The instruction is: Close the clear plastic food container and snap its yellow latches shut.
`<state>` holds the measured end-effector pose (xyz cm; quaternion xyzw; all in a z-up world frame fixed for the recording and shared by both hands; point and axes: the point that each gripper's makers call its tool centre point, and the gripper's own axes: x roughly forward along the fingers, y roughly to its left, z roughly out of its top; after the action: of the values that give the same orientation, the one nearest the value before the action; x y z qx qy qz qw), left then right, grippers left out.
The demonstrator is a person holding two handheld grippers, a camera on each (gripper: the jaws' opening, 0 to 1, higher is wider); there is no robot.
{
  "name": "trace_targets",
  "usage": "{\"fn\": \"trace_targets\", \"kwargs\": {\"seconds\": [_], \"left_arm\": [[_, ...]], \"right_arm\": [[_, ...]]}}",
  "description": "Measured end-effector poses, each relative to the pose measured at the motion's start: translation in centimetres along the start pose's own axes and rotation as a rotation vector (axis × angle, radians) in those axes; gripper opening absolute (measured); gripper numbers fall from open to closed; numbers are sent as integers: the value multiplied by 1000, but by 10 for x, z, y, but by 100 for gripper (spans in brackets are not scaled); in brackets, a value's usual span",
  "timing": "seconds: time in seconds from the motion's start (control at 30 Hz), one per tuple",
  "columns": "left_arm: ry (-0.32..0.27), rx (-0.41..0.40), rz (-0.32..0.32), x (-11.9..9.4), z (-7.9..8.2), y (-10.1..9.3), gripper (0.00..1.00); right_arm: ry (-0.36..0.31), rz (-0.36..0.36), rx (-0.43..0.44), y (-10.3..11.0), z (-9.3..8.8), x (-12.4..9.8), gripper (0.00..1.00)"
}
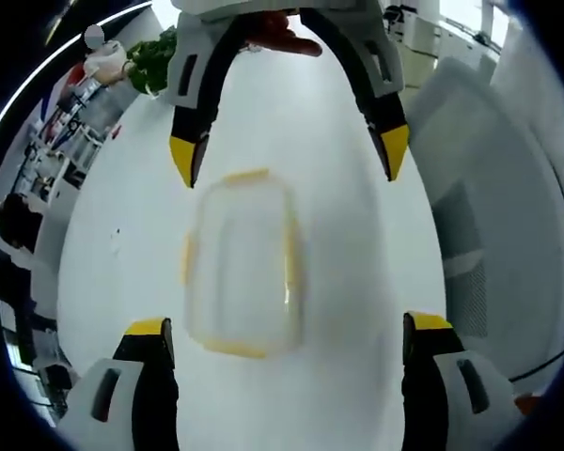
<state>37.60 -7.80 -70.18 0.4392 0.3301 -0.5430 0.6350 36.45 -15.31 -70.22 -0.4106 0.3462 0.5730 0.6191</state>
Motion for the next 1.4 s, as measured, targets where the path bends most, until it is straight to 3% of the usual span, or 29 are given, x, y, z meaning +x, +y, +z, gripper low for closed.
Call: {"fn": "trace_targets", "kwargs": {"seconds": [0.17, 0.47, 0.73, 1.03, 1.4], "left_arm": [[-13, -16, 12, -5, 1, -8, 99], [-94, -100, 32, -17, 13, -18, 99], [-133, -150, 68, -25, 14, -27, 99], [-175, -179, 65, -23, 21, -52, 99], [-255, -241, 85, -29, 38, -61, 99]], "right_arm": [[-26, -12, 15, 9, 6, -4, 99], [-55, -28, 40, 22, 9, -11, 99], [-134, -39, 96, 34, 22, -17, 99], [-171, -58, 114, 48, 25, -26, 99], [-239, -84, 194, 61, 22, -32, 99]]}}
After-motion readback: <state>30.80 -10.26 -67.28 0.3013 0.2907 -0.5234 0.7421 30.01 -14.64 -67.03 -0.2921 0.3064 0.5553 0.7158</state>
